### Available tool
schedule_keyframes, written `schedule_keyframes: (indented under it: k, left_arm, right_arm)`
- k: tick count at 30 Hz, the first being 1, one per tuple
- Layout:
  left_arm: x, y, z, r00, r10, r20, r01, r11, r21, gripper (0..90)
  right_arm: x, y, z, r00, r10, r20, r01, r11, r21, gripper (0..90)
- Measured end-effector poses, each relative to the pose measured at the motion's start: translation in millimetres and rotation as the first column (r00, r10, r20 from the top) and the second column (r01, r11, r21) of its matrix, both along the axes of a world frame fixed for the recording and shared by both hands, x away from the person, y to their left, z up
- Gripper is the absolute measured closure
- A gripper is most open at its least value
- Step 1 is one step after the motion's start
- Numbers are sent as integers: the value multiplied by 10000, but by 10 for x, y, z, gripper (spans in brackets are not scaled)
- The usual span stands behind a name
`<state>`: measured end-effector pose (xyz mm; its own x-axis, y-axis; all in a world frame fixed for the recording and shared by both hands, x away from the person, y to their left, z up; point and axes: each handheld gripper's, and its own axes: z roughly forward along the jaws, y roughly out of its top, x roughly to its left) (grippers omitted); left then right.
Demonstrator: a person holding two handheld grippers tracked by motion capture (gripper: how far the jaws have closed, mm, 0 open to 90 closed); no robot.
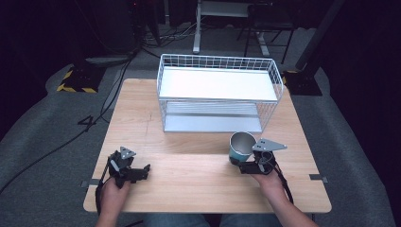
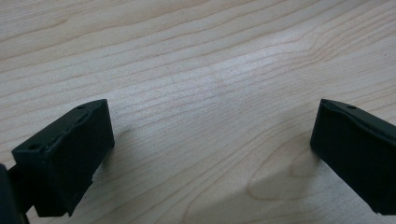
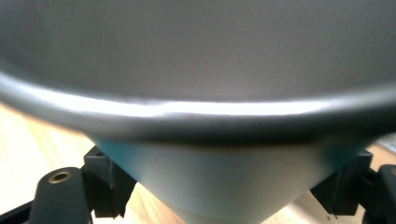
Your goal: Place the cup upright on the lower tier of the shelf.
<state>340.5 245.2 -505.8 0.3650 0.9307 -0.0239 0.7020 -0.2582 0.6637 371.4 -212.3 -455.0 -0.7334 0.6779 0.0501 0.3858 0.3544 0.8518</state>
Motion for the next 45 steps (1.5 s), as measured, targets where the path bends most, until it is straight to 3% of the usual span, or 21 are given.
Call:
schedule_keyframes:
  k: [7, 20, 45]
  left_arm:
    - [-2, -1, 1, 10000, 19, -1, -19, 10000, 10, 0]
    - [10, -2, -1, 10000, 59, 24, -59, 10000, 12, 1]
    - [29, -5, 1, 9999, 135, 0, -135, 9999, 1, 0]
  right_arm:
    - [160, 87, 60, 10000, -64, -55, 64, 10000, 37, 216]
    - [497, 276, 102, 9972, -721, -172, 725, 9971, 212, 216]
    - [1008, 575, 31, 9864, -1641, 18, 1641, 9864, 77, 216]
